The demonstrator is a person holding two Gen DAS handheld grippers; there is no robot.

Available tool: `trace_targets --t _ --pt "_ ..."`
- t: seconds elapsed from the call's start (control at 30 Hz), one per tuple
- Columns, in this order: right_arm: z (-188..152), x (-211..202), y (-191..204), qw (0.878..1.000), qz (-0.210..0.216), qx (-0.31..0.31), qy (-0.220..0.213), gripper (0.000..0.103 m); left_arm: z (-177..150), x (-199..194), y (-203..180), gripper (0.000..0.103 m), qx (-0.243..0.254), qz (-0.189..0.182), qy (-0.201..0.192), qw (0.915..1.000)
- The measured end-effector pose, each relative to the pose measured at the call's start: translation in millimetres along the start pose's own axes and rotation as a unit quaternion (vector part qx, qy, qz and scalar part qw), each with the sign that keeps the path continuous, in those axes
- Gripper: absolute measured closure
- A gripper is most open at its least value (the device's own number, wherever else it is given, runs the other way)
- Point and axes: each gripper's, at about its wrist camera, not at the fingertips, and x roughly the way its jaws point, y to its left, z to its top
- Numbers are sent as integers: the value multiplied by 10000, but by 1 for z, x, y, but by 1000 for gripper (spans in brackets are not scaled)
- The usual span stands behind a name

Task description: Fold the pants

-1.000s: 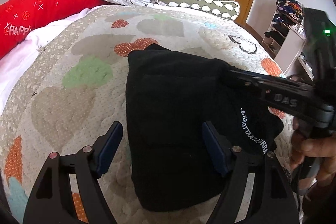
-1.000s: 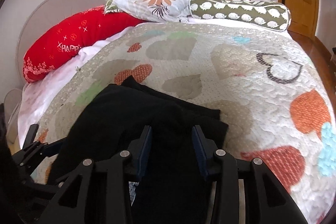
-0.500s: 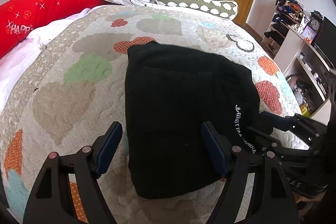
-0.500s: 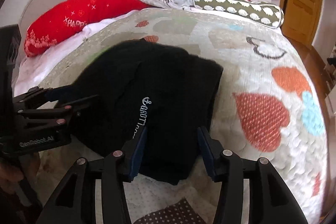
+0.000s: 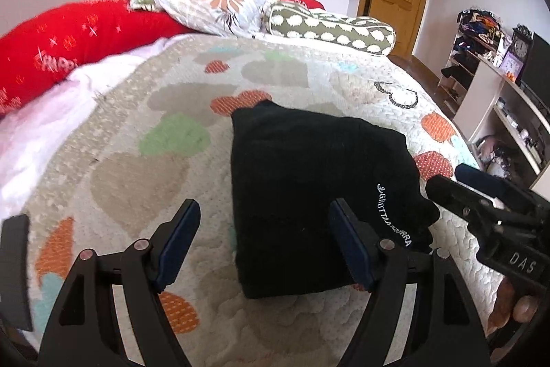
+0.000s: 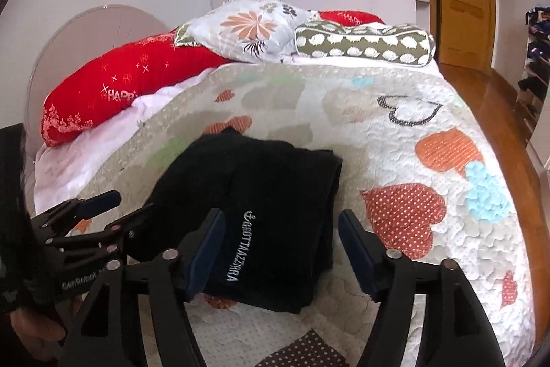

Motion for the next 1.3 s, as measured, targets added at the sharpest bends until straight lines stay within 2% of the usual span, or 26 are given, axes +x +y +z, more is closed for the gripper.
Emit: trace_targets --t 0.07,0.3,0.37,0.5,0.73,0.8,0.97,1.3 --pt "1 -6 4 10000 -25 -28 -67 27 0 -9 0 25 51 152 -85 9998" --pt "2 -28 14 9997 -32 -15 -261 22 -2 -35 6 25 15 346 -386 9987" --pt "1 -34 16 9996 -28 -30 -273 22 -2 -44 6 19 29 421 -509 9978" --pt "-2 -45 18 9995 10 -3 -301 22 -1 -63 8 17 -36 432 -780 9960" --pt "-6 -61 17 9994 21 18 -337 22 1 -90 4 15 80 500 -1026 9934" --pt "-6 -67 17 9993 40 29 -360 22 1 -96 3 15 90 401 -1079 9933" --pt "-5 -77 22 9990 44 -48 -435 21 3 -107 -1 15 157 470 -1175 9918" --pt "-5 -85 31 9988 93 -144 -466 21 3 -117 -1 15 91 460 -1125 9925"
